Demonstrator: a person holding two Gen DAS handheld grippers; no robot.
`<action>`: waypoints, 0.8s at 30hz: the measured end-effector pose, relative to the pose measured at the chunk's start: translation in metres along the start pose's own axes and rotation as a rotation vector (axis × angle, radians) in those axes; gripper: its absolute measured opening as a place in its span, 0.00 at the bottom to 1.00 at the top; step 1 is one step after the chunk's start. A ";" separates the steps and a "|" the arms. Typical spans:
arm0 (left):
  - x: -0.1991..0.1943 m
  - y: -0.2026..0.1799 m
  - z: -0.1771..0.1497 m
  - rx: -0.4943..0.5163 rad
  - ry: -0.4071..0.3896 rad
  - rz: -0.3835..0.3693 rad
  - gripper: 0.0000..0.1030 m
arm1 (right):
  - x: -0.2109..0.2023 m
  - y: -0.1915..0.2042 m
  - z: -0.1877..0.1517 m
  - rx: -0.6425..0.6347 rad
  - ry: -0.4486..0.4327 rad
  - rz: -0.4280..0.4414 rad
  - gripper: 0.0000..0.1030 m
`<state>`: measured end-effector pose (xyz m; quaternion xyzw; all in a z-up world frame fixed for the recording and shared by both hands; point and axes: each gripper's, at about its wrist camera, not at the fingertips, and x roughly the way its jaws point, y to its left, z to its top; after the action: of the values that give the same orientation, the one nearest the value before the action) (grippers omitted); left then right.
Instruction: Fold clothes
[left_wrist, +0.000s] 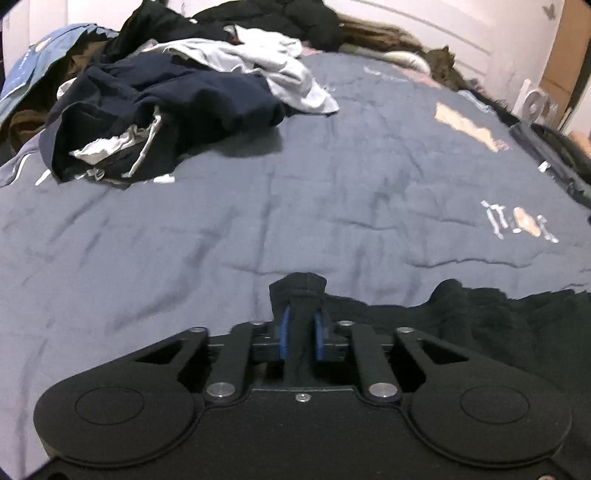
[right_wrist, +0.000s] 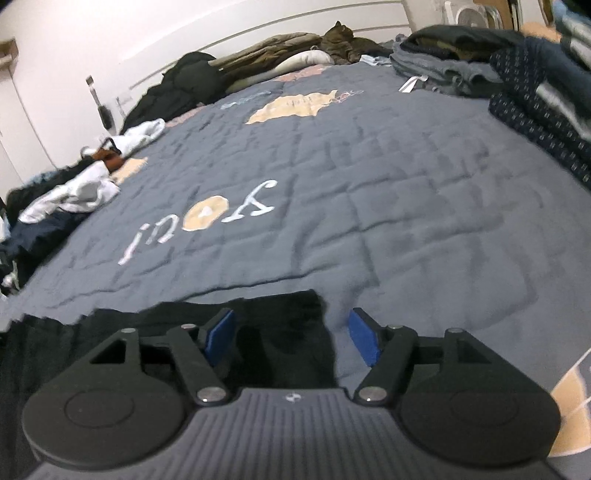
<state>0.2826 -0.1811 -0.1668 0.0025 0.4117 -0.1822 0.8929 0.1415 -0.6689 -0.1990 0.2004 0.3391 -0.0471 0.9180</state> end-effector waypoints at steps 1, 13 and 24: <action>-0.003 0.001 0.000 0.002 -0.015 -0.006 0.07 | 0.001 0.000 0.000 0.014 0.004 0.019 0.63; -0.030 0.023 0.006 -0.052 -0.220 0.031 0.06 | -0.026 -0.003 0.011 0.120 -0.158 0.046 0.08; -0.019 0.027 -0.004 -0.040 -0.146 0.091 0.30 | -0.004 -0.013 0.001 0.087 -0.070 -0.025 0.17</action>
<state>0.2768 -0.1494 -0.1594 -0.0102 0.3488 -0.1330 0.9276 0.1366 -0.6816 -0.2001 0.2341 0.3069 -0.0802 0.9190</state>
